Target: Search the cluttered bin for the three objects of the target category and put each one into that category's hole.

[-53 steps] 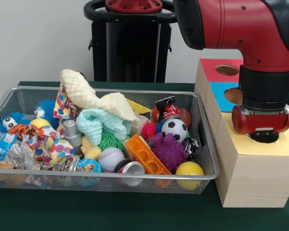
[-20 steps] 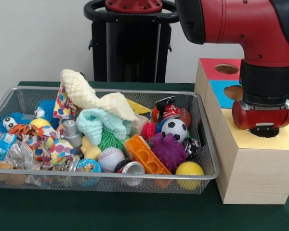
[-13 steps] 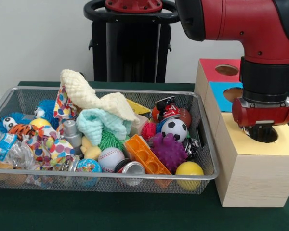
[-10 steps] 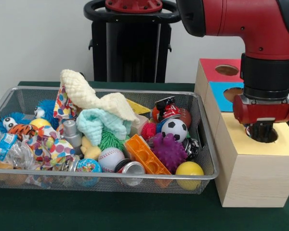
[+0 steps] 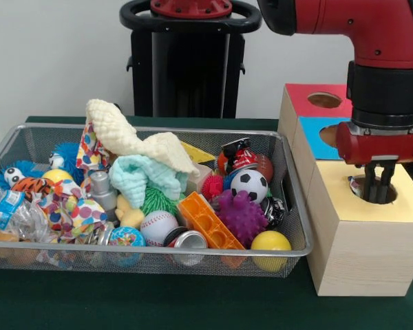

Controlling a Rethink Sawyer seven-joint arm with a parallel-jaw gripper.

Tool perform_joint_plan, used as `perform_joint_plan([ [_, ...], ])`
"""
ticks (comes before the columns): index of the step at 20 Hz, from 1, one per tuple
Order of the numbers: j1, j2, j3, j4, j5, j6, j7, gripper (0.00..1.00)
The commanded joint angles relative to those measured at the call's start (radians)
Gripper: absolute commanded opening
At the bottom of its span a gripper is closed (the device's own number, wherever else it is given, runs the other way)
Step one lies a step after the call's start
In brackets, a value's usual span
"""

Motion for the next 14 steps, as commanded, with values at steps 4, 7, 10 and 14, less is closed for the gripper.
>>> perform_joint_plan([
  [4,-0.026,-0.066,0.023,0.038,0.014,0.131,0.181,0.0],
  [7,-0.022,-0.116,0.011,0.058,0.013,0.162,0.184,0.0],
  [10,-0.02,-0.197,-0.004,0.083,0.012,0.206,0.181,0.0],
  [14,-0.038,-0.273,-0.002,0.101,0.019,0.28,0.169,0.0],
])
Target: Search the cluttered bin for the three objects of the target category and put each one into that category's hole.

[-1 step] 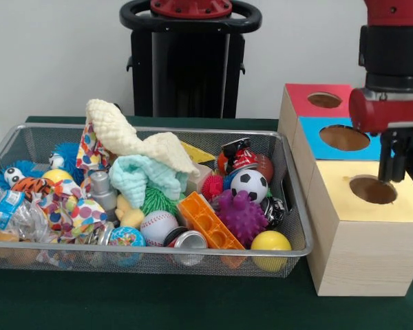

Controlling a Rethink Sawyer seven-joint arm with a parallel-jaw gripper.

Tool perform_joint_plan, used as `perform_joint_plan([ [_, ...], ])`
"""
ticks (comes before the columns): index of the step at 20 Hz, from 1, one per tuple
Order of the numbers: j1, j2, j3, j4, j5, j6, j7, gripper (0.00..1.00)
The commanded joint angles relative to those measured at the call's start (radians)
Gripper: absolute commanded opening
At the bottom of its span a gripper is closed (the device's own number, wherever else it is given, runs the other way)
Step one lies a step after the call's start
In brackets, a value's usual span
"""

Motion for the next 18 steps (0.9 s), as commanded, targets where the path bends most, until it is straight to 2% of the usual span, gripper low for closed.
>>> perform_joint_plan([
  [1,-0.045,-0.174,0.002,0.091,0.021,0.203,0.165,0.0],
  [5,-0.089,-0.186,0.016,0.069,0.018,0.237,0.134,0.0],
  [10,-0.158,-0.174,0.026,0.059,0.002,0.233,0.101,0.0],
  [18,-0.304,-0.136,0.139,0.092,-0.022,0.136,-0.013,0.0],
])
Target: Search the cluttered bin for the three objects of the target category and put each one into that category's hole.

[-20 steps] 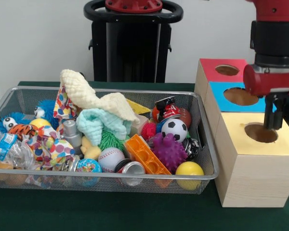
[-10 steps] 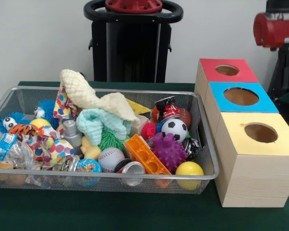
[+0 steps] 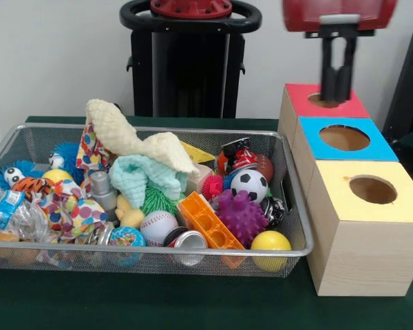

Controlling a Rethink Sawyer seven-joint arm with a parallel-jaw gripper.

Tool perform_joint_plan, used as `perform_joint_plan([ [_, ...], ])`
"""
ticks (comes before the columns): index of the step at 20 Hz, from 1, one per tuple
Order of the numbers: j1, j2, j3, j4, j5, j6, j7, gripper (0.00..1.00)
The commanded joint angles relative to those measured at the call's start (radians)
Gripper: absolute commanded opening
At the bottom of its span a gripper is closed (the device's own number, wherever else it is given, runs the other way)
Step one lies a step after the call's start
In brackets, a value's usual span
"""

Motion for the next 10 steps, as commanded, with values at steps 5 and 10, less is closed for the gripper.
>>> perform_joint_plan([
  [5,-0.193,0.047,0.18,0.154,-0.075,-0.065,-0.075,0.0],
  [10,-0.275,0.063,0.229,0.196,-0.134,-0.098,-0.113,0.0],
])
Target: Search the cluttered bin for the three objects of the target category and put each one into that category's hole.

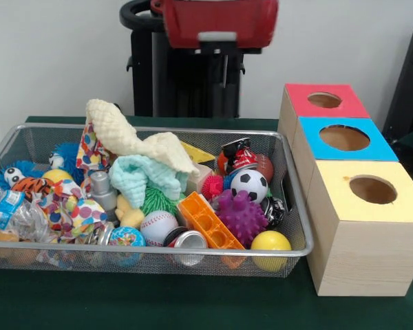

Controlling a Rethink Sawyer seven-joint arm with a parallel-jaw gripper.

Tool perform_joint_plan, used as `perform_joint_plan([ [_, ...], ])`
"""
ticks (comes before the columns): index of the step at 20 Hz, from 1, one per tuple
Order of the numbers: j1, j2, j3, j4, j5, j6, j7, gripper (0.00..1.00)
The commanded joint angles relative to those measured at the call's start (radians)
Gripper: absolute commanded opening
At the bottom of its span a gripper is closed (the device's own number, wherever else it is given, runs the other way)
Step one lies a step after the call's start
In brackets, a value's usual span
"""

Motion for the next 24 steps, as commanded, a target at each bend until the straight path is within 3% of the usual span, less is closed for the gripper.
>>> perform_joint_plan([
  [1,-0.114,0.059,0.186,0.18,-0.123,-0.104,-0.112,0.0],
  [8,-0.178,0.094,0.275,0.213,-0.198,-0.216,-0.064,0.0],
  [16,-0.213,0.115,0.293,0.141,-0.256,-0.191,-0.041,0.0],
  [24,-0.258,0.09,0.34,0.145,-0.252,-0.137,-0.015,0.0],
])
